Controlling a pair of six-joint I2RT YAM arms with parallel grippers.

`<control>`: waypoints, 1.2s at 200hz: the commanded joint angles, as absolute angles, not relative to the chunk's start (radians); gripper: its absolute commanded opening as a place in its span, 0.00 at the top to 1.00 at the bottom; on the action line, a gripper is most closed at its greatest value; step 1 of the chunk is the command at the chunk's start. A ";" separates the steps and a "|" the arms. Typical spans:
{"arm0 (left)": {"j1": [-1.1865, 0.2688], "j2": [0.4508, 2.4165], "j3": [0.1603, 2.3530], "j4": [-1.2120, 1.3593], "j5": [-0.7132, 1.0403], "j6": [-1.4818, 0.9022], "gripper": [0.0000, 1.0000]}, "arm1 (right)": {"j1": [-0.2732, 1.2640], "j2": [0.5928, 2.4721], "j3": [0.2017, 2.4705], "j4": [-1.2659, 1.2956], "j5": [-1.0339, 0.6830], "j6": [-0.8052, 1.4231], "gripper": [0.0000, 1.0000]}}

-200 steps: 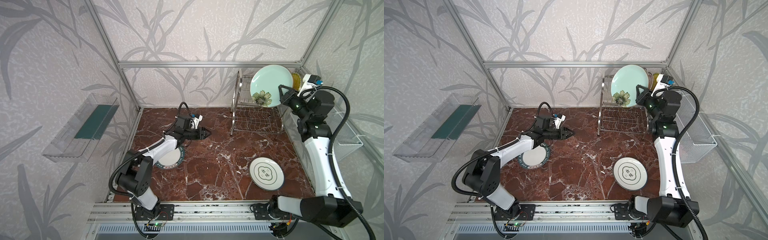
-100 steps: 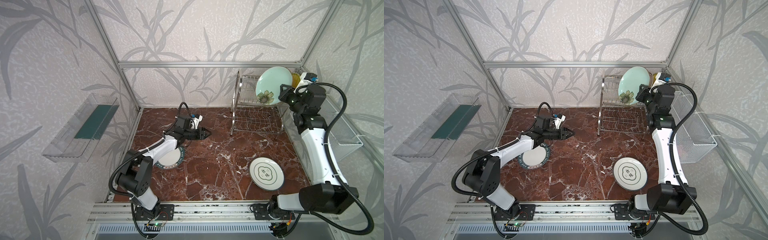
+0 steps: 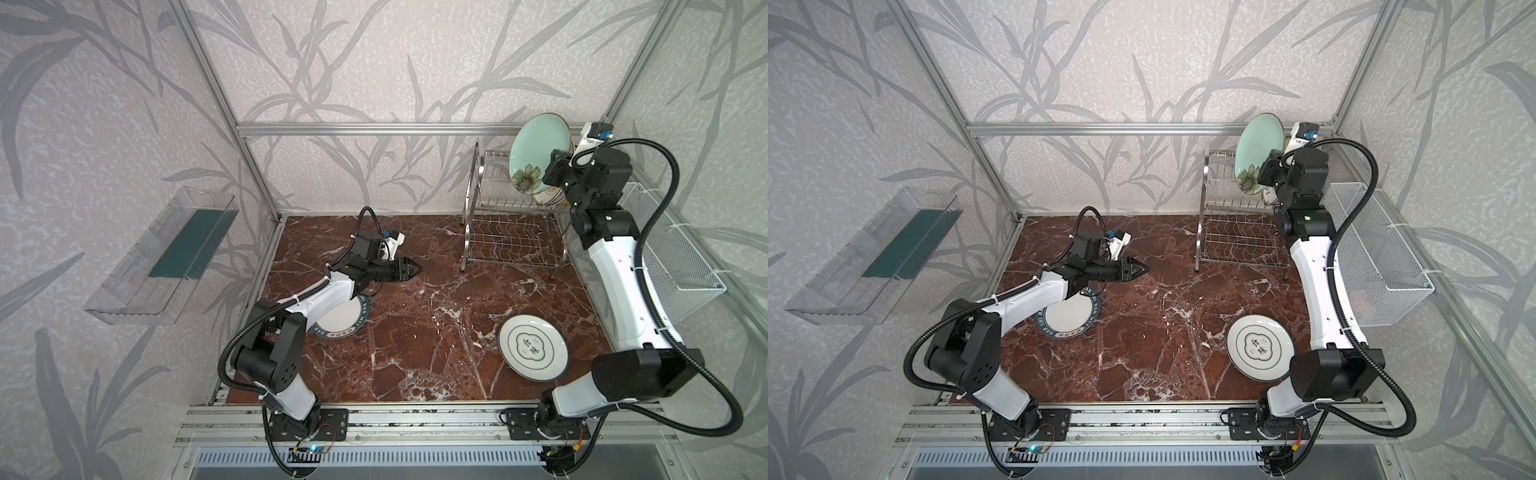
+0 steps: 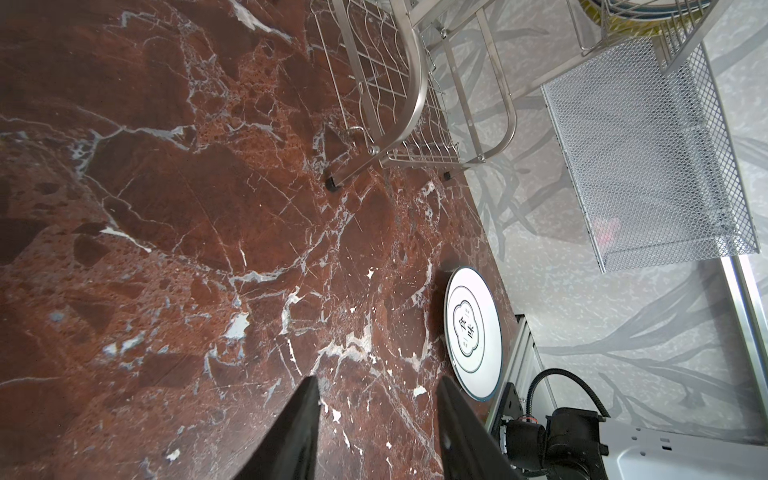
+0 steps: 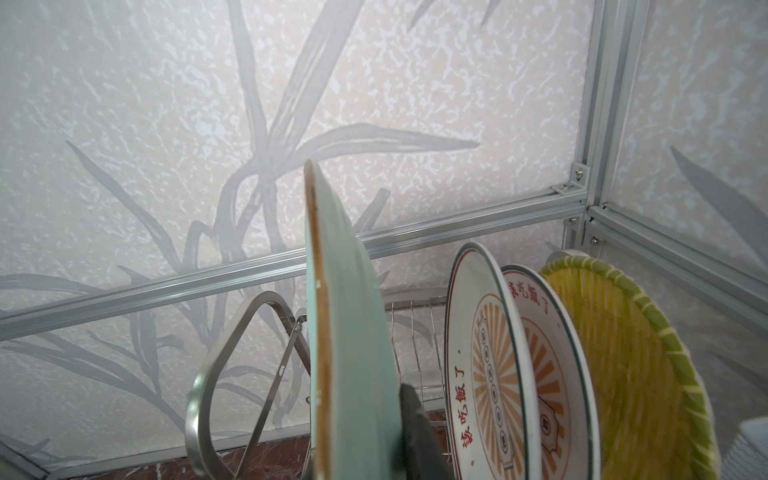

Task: Load the plates into the dish rack
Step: 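Lower the green flower plate into a rack slot beside the other plates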

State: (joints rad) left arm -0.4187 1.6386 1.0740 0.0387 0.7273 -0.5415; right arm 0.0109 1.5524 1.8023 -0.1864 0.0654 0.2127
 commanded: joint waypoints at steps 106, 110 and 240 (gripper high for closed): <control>-0.418 1.623 1.058 0.059 0.730 -0.522 0.56 | 0.102 1.700 2.029 -0.147 0.337 -0.038 1.00; -0.418 1.623 1.058 0.059 0.730 -0.522 0.56 | 0.105 1.701 2.032 -0.149 0.344 -0.042 1.00; -0.417 1.614 1.055 0.037 0.724 -0.499 0.56 | 0.126 1.739 2.022 -0.143 0.461 -0.092 1.00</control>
State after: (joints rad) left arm -0.4187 1.6386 1.0702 0.0376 0.7269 -0.5224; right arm 0.1261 1.7584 1.9682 -0.2737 0.4042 -0.0784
